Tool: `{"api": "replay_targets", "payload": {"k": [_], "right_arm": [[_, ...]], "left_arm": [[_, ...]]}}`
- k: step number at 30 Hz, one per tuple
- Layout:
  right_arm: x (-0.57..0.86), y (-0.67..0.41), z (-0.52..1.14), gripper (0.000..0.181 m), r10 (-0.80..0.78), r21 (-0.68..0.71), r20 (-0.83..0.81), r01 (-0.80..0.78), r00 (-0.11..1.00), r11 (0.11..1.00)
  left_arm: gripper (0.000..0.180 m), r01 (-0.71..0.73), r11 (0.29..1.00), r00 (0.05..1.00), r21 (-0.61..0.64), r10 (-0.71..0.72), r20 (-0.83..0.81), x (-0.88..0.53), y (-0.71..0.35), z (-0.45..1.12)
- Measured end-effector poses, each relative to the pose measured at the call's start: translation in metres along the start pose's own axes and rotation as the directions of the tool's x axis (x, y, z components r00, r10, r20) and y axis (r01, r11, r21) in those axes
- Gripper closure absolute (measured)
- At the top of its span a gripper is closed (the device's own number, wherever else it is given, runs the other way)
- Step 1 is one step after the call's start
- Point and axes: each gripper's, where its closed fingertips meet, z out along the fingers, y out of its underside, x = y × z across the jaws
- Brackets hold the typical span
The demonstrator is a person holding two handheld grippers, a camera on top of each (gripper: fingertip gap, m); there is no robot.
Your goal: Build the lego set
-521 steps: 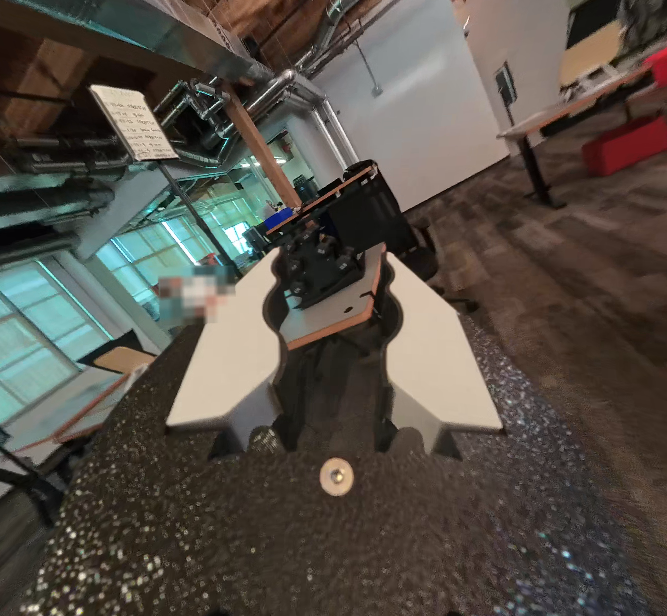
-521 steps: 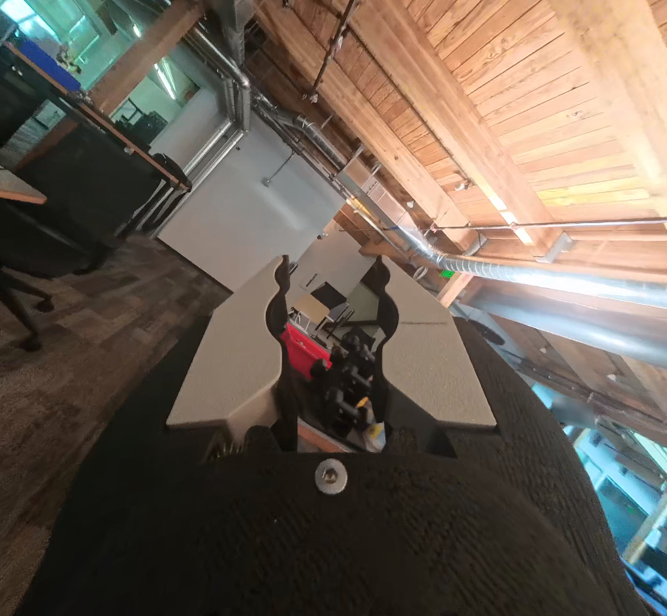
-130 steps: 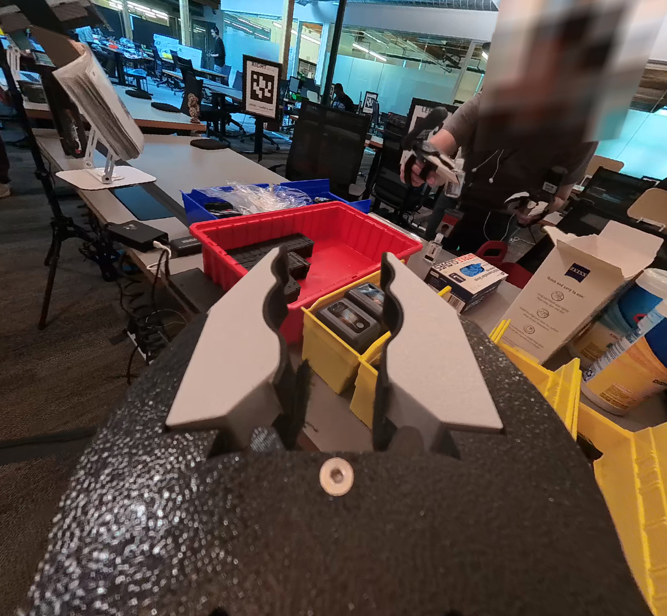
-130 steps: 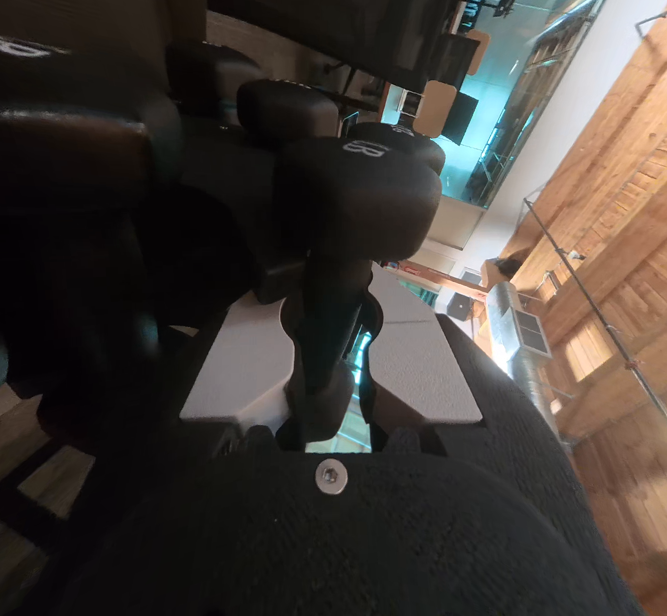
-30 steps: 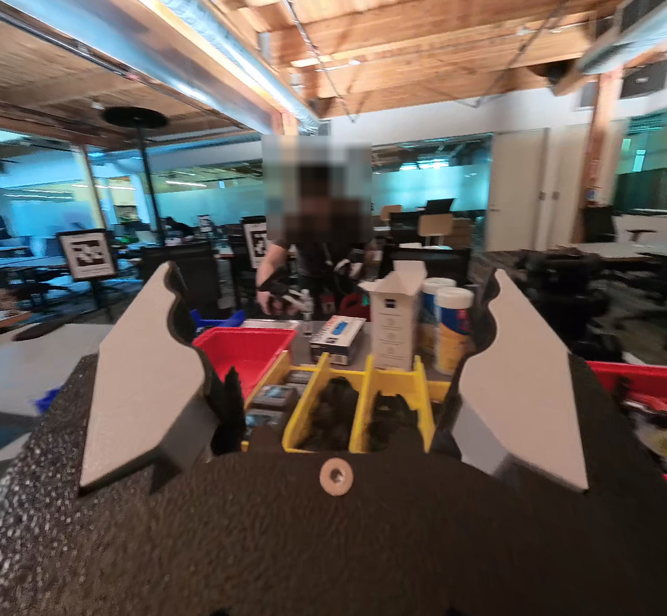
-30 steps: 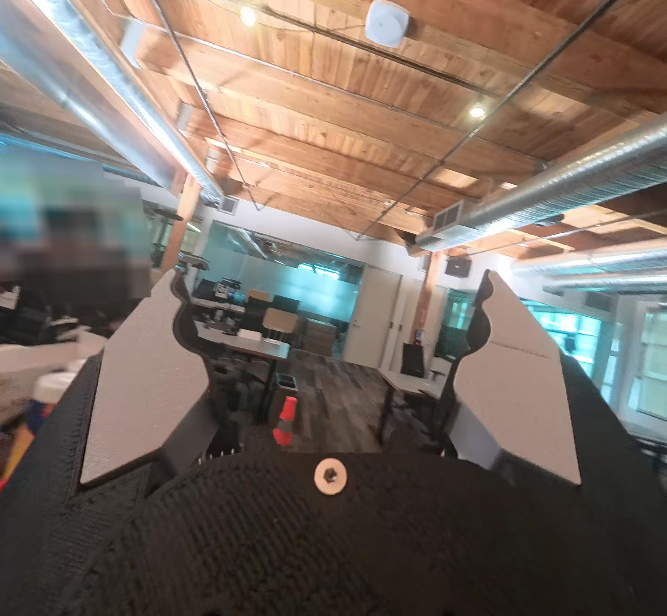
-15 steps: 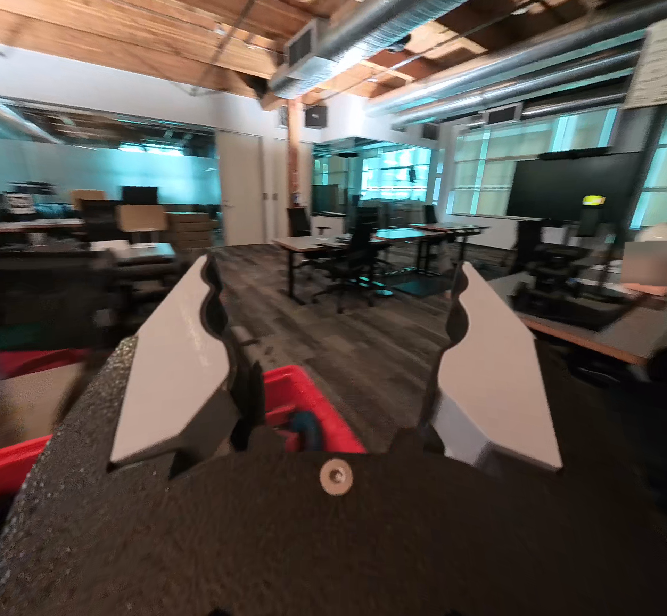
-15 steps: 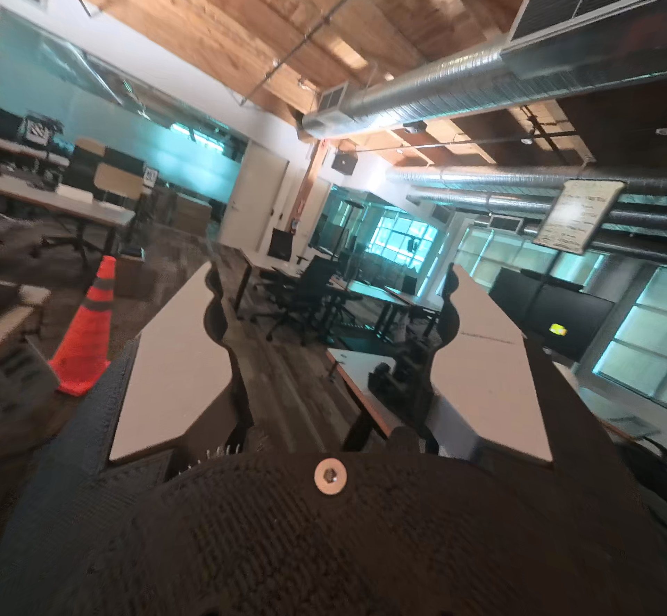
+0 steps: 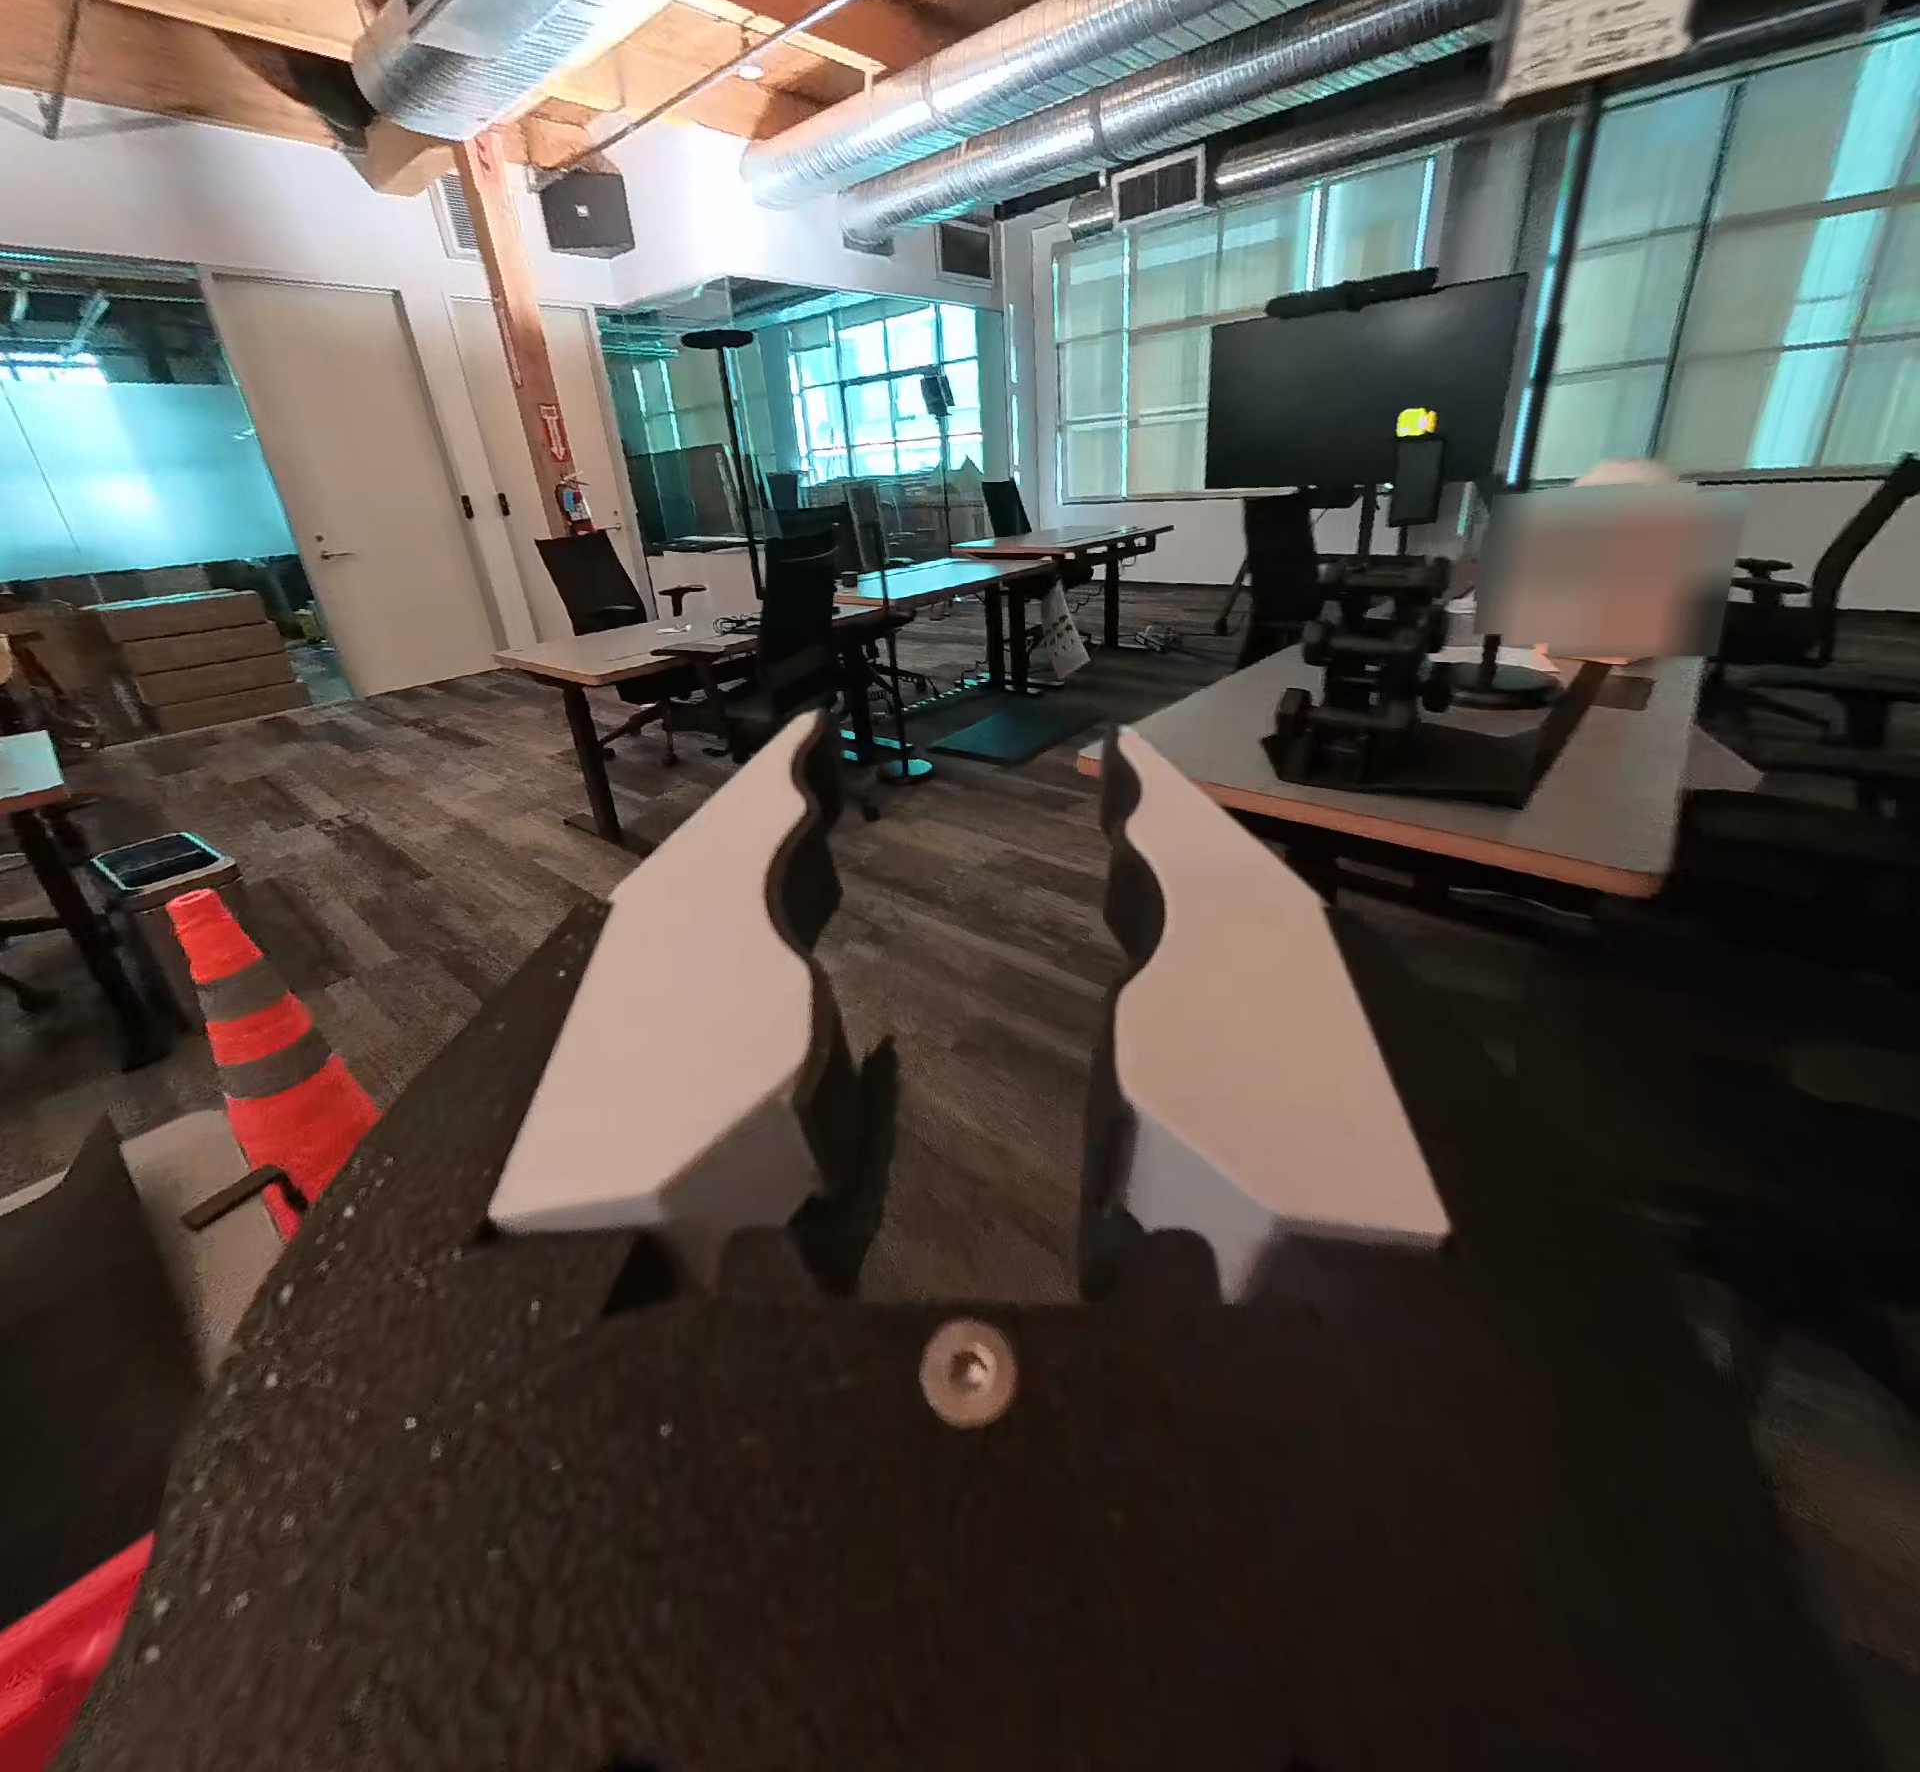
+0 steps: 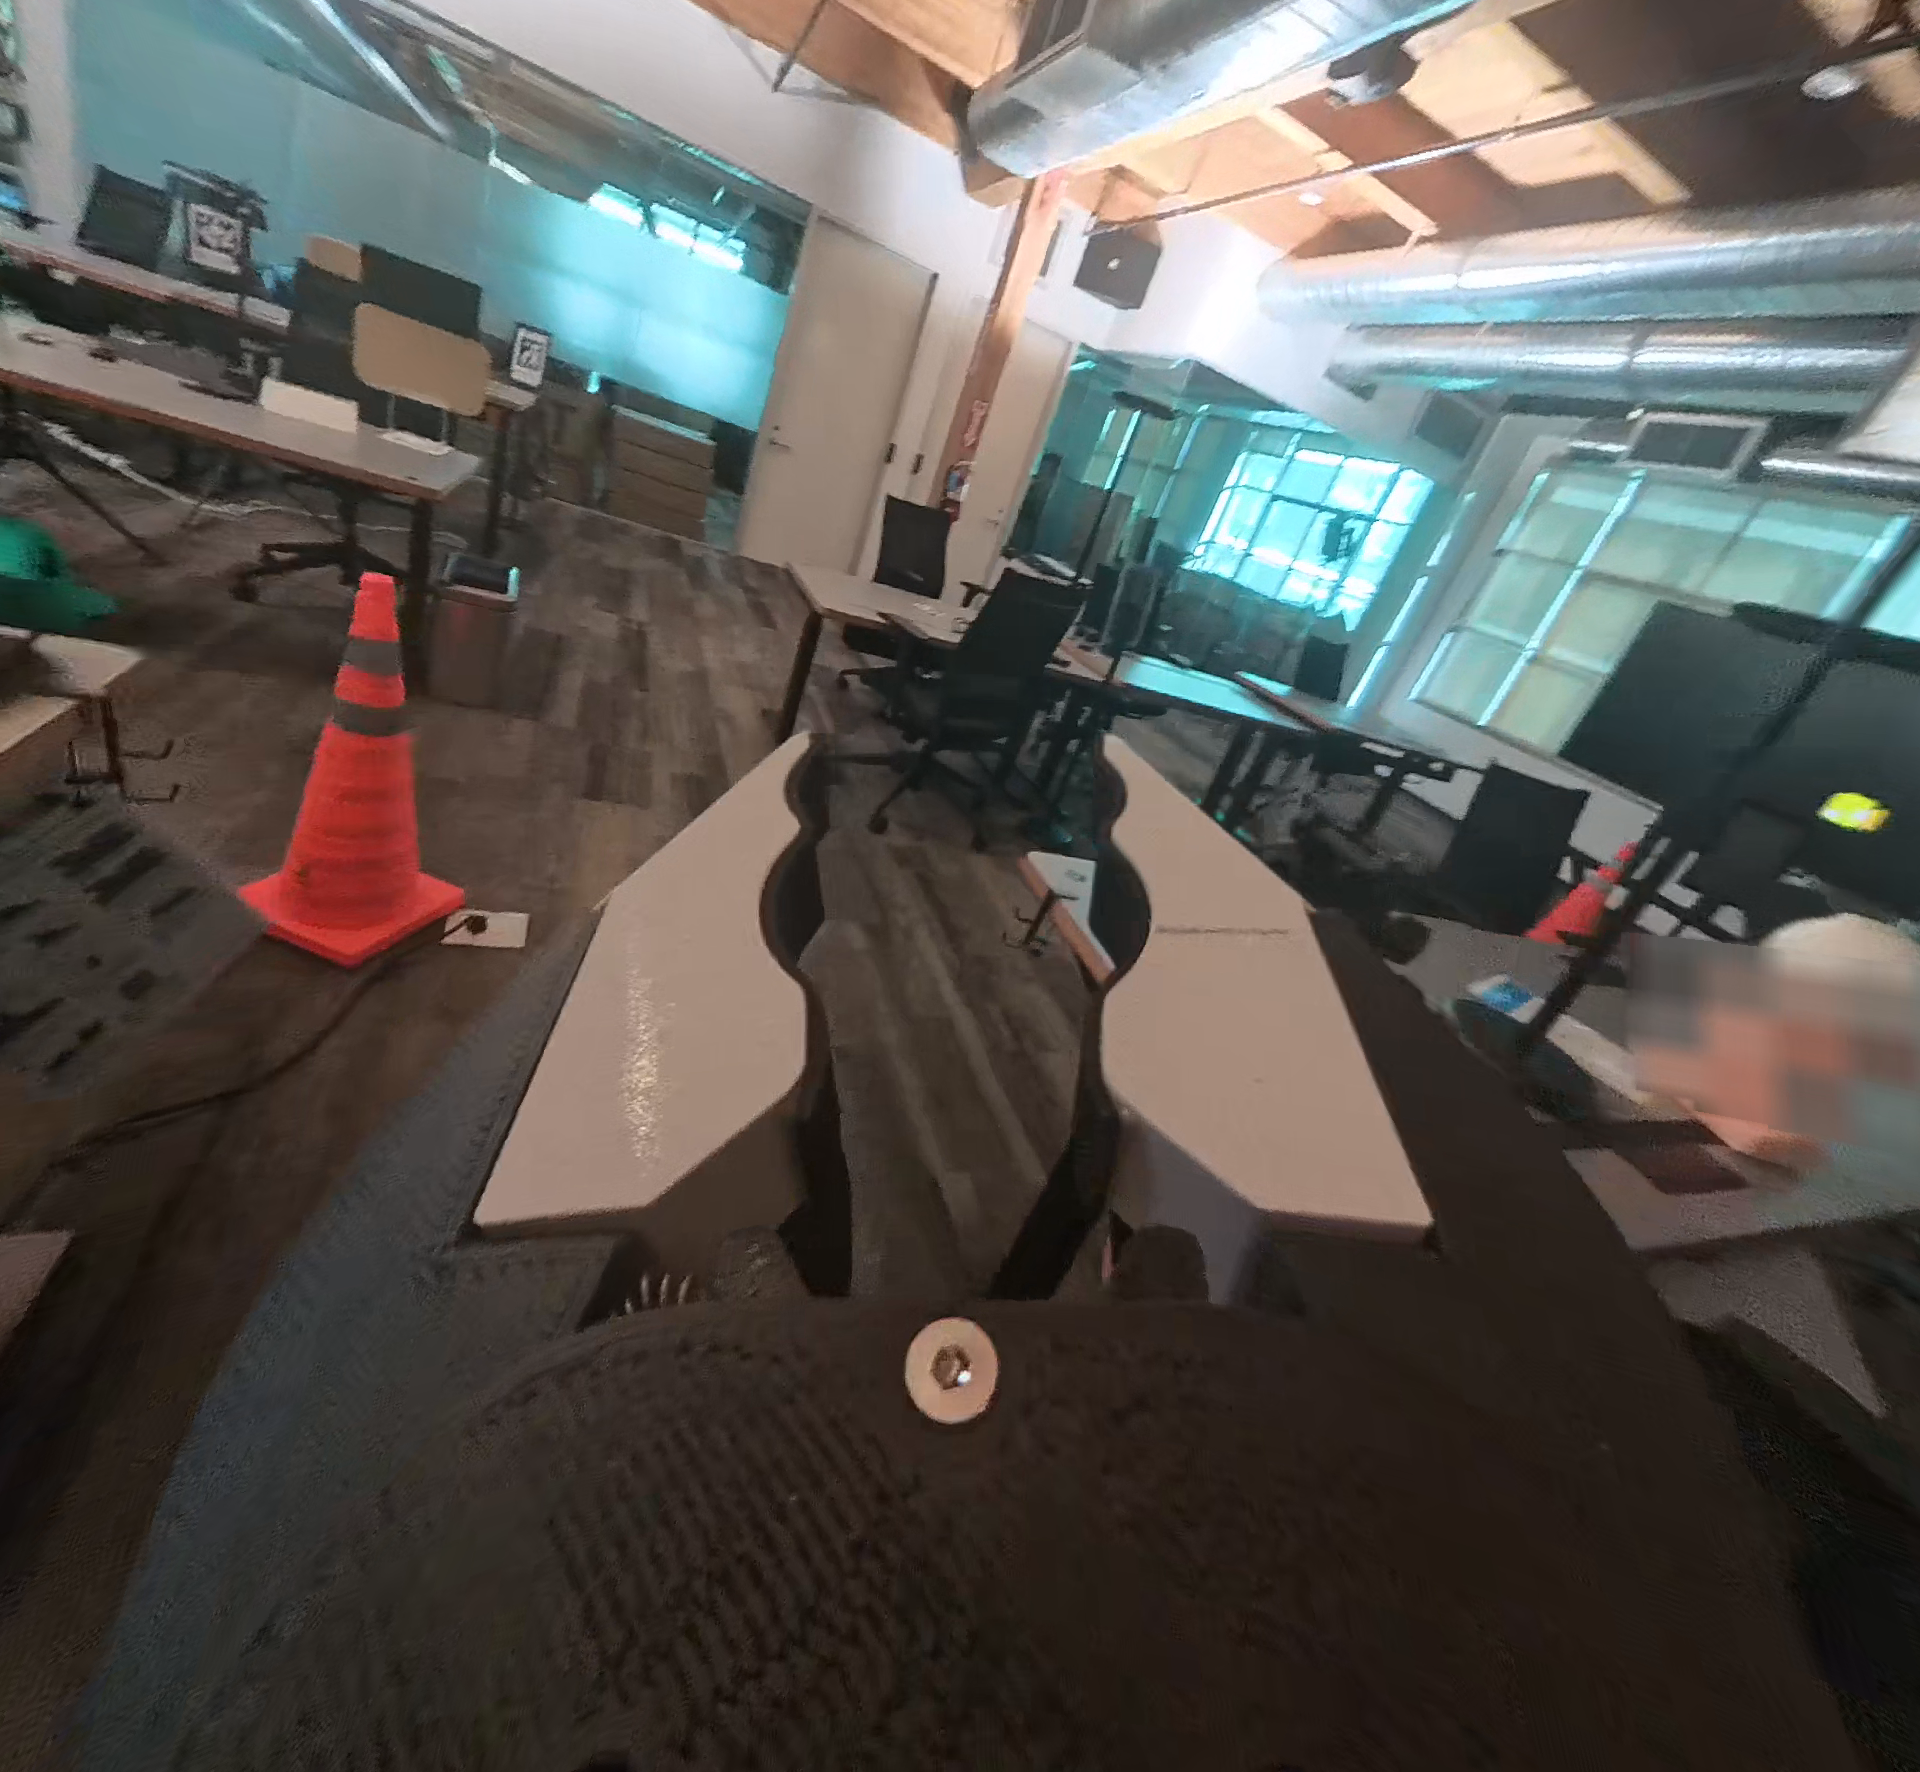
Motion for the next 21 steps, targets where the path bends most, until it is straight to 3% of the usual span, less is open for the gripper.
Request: {"api": "replay_targets", "payload": {"k": [2,7,11,17,21], "right_arm": [[-0.002,0.021,0.043,0.137,-0.018,-0.038,0.021,0.019,1.000,0.999],[0.009,0.061,0.172,0.159,-0.004,-0.087,0.059,0.009,0.998,0.996],[0.008,0.067,0.296,0.160,0.089,-0.059,0.180,-0.080,0.980,0.995],[0.021,0.094,0.429,0.161,0.025,0.004,0.140,-0.026,0.990,1.000],[0.035,0.142,0.513,0.180,-0.027,-0.032,0.147,0.032,0.989,0.999]], "left_arm": [[0.142,0.004,1.000,0.999,0.004,-0.004,0.043,-0.022,0.017,0.036],[0.145,0.024,0.999,0.994,-0.034,-0.020,0.111,-0.084,0.053,0.149],[0.147,-0.058,0.997,0.988,-0.055,0.065,0.139,-0.132,0.045,0.234],[0.145,-0.106,0.994,0.958,-0.042,0.113,0.264,-0.193,0.055,0.340],[0.169,-0.142,0.990,0.964,-0.027,0.144,0.222,-0.204,0.089,0.427]]}}
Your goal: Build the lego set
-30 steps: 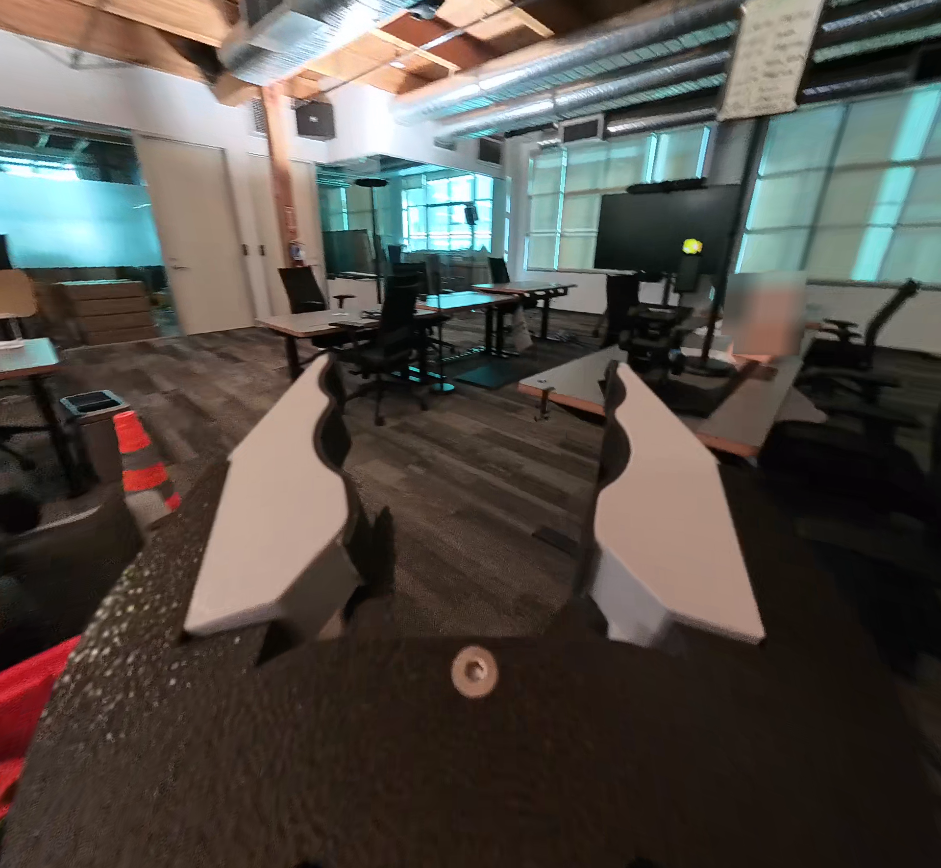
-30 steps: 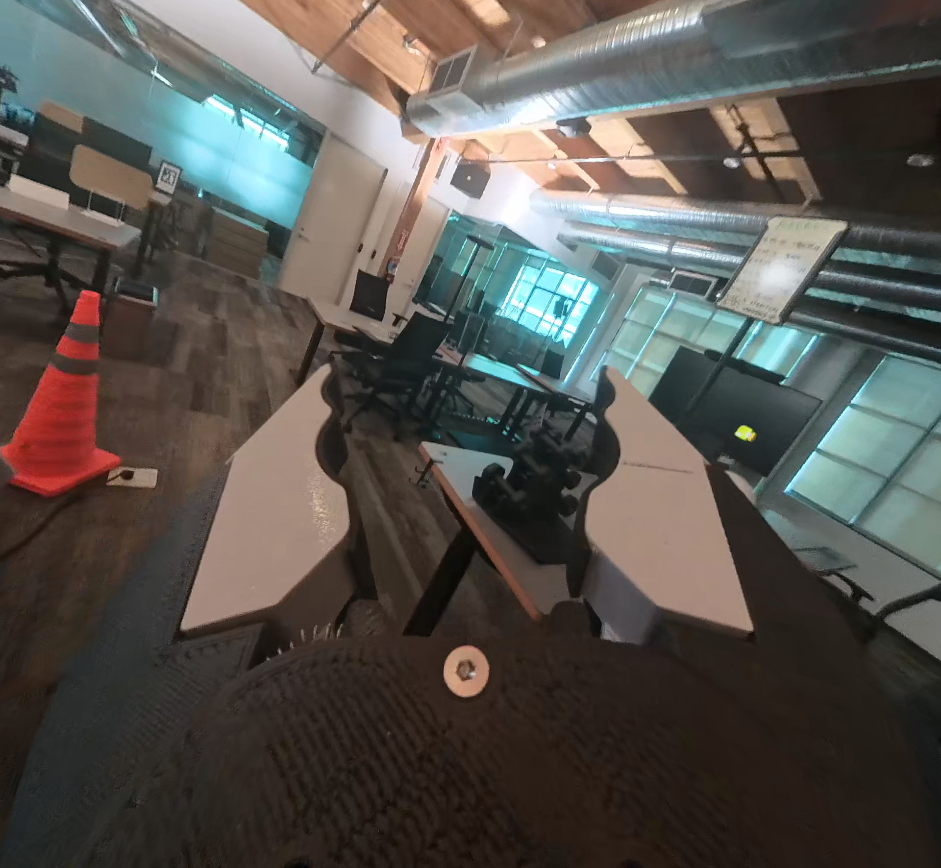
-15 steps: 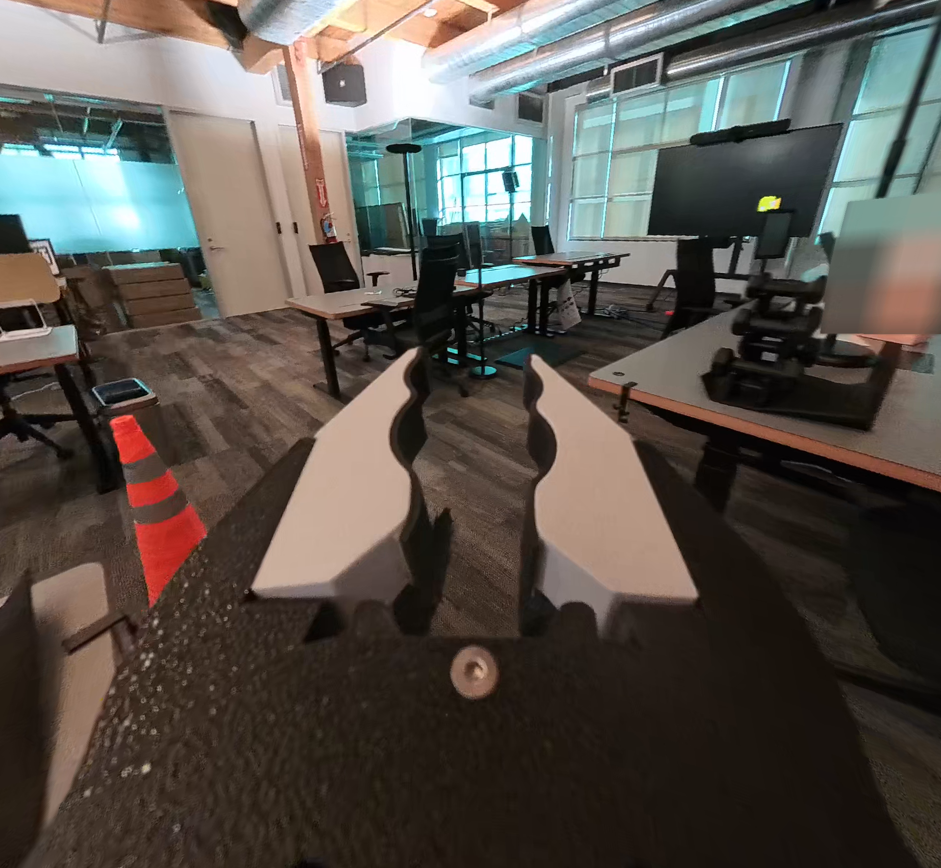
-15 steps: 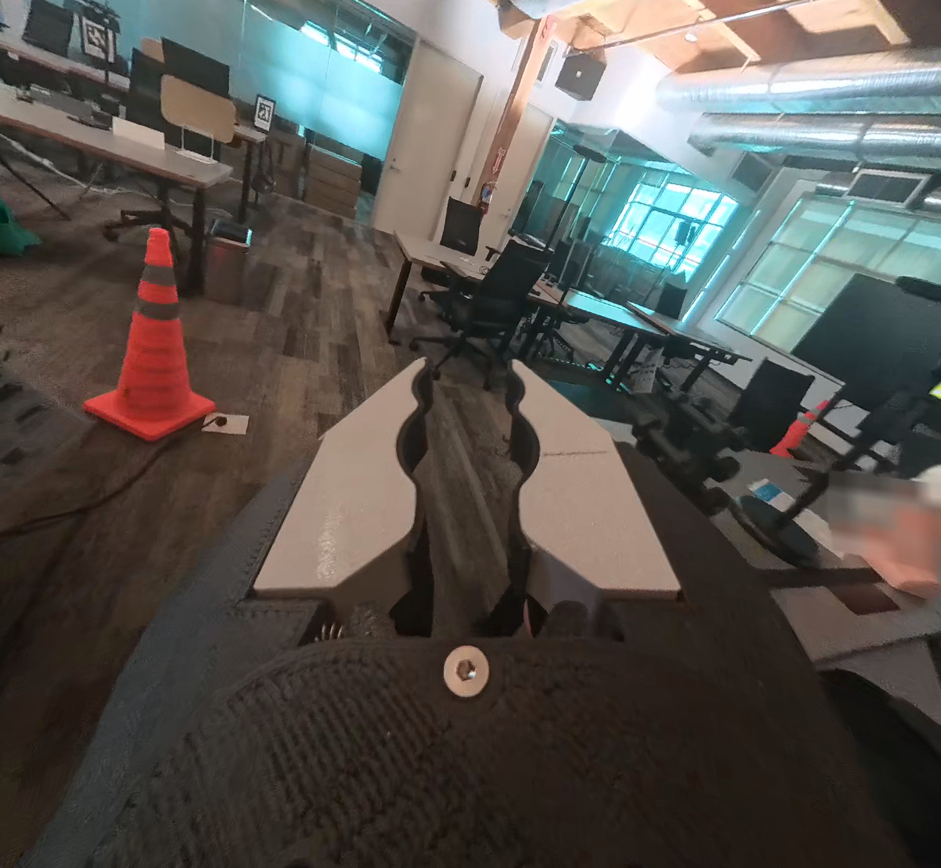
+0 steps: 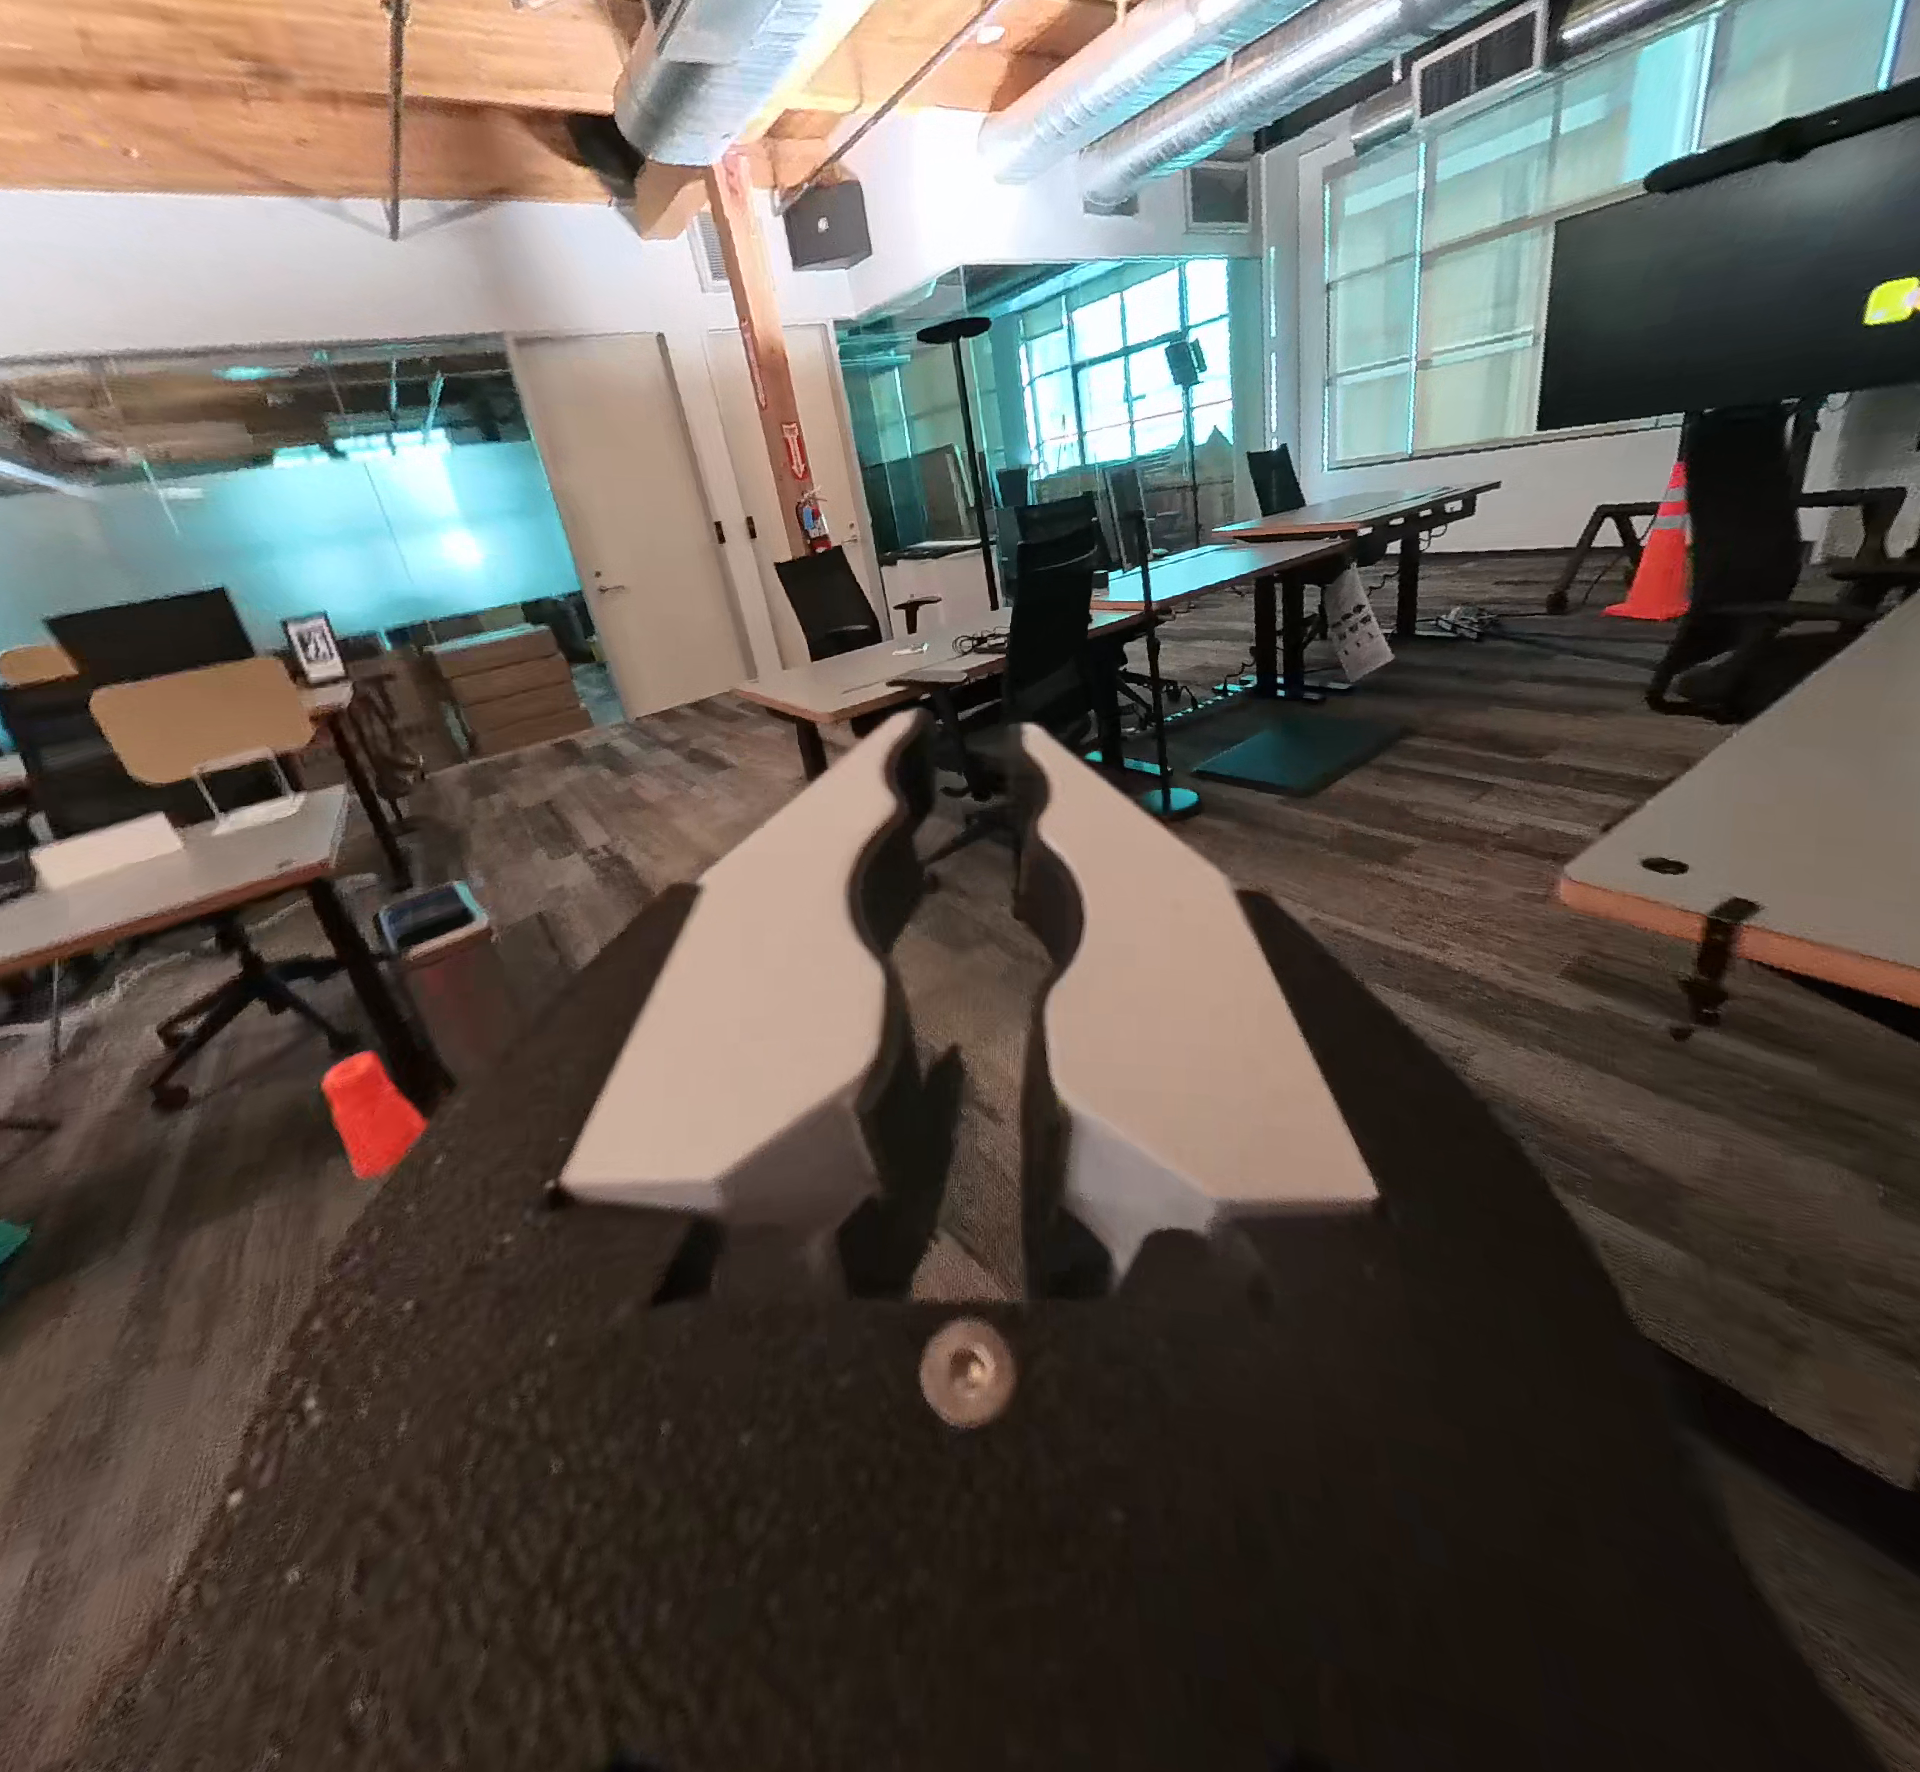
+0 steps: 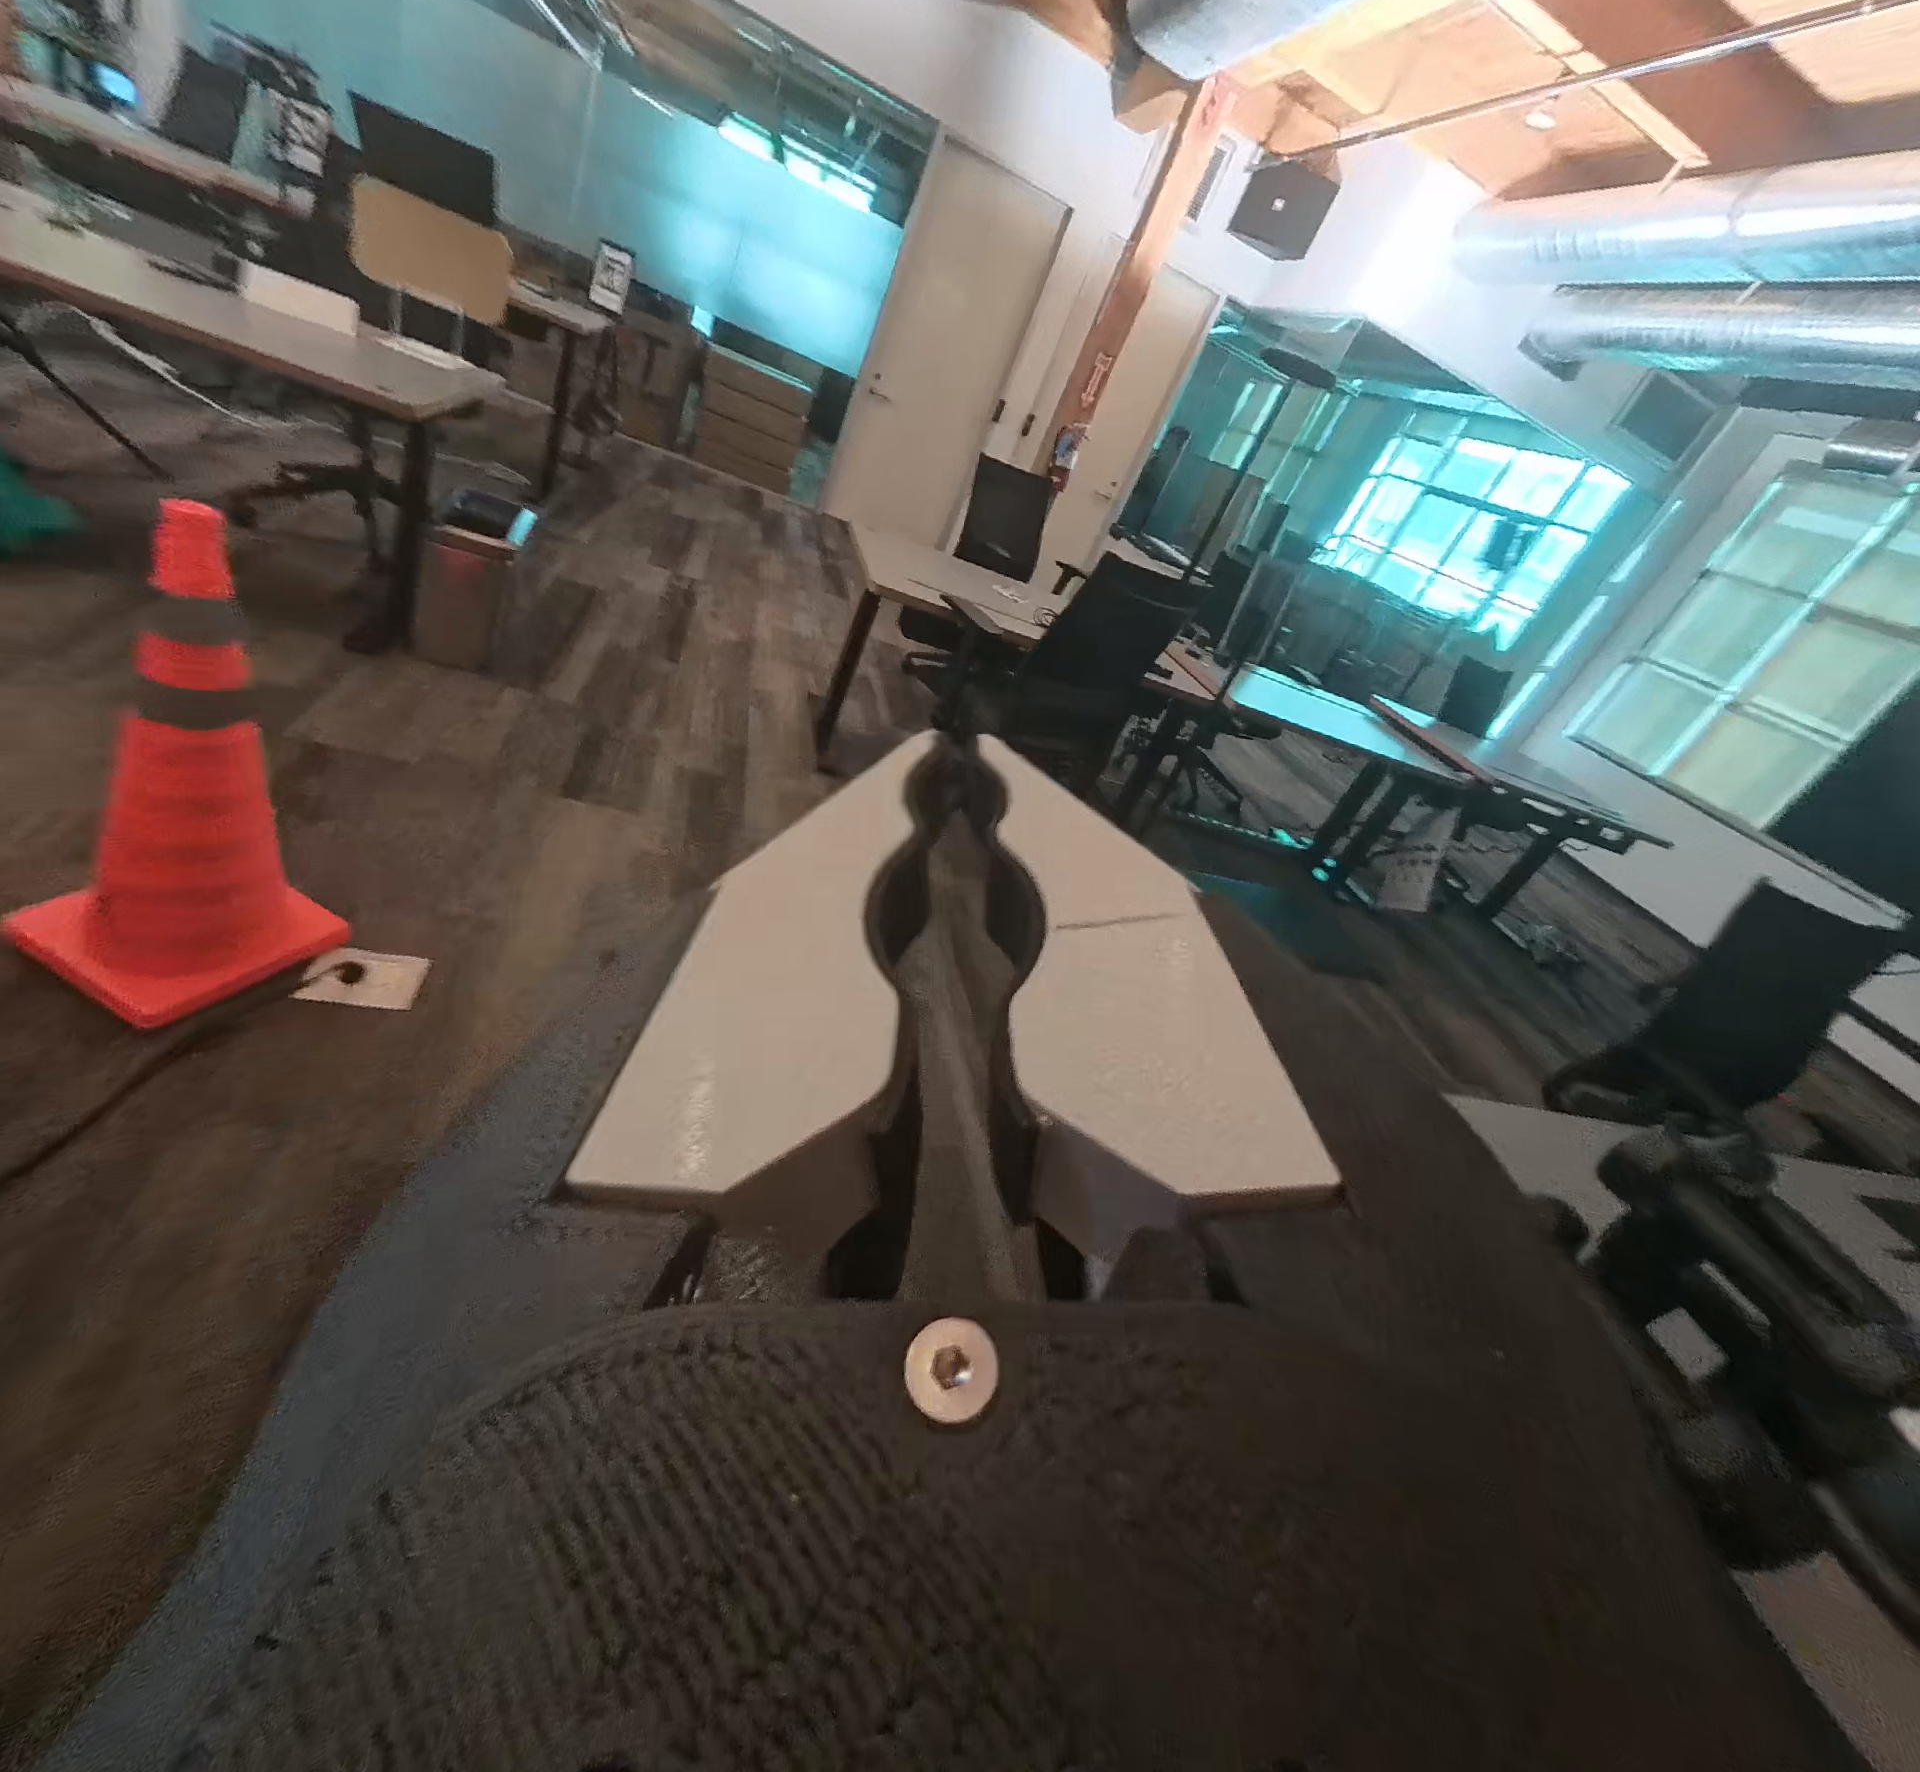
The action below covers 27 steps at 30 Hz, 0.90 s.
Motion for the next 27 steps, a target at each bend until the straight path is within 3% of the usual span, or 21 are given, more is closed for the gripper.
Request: {"api": "replay_targets", "payload": {"k": [1,4,9,13,18,23,27], "right_arm": [[0.010,0.013,0.028,0.181,-0.024,-0.011,-0.028,0.023,0.999,1.000],[0.041,0.051,0.109,0.181,-0.119,-0.061,-0.061,0.115,0.991,0.992],[0.072,0.084,0.288,0.181,-0.143,-0.055,0.059,0.147,0.988,0.988],[0.070,0.059,0.442,0.174,-0.127,0.074,0.210,0.113,0.969,0.991],[0.024,0.043,0.617,0.170,-0.125,0.237,0.384,0.032,0.915,0.971],[0.037,0.057,0.793,0.160,-0.334,0.278,0.119,0.292,0.935,0.915],[0.055,0.058,0.929,0.155,-0.173,0.256,0.038,0.158,0.984,0.954]], "left_arm": [[0.180,-0.036,0.999,0.999,0.025,0.037,-0.011,0.007,0.004,0.026],[0.180,-0.137,0.982,0.988,0.130,0.127,0.083,-0.005,0.009,0.096],[0.180,-0.132,0.988,0.962,0.077,0.109,0.250,-0.060,0.028,0.234],[0.180,-0.217,0.975,0.922,0.040,0.191,0.335,-0.103,0.032,0.313],[0.175,-0.158,0.986,0.862,-0.044,0.160,0.481,-0.178,0.091,0.358],[0.168,-0.204,0.973,0.717,-0.109,0.224,0.660,-0.269,0.146,0.410],[0.161,-0.156,0.969,0.678,-0.191,0.246,0.693,-0.359,0.187,0.505]]}}
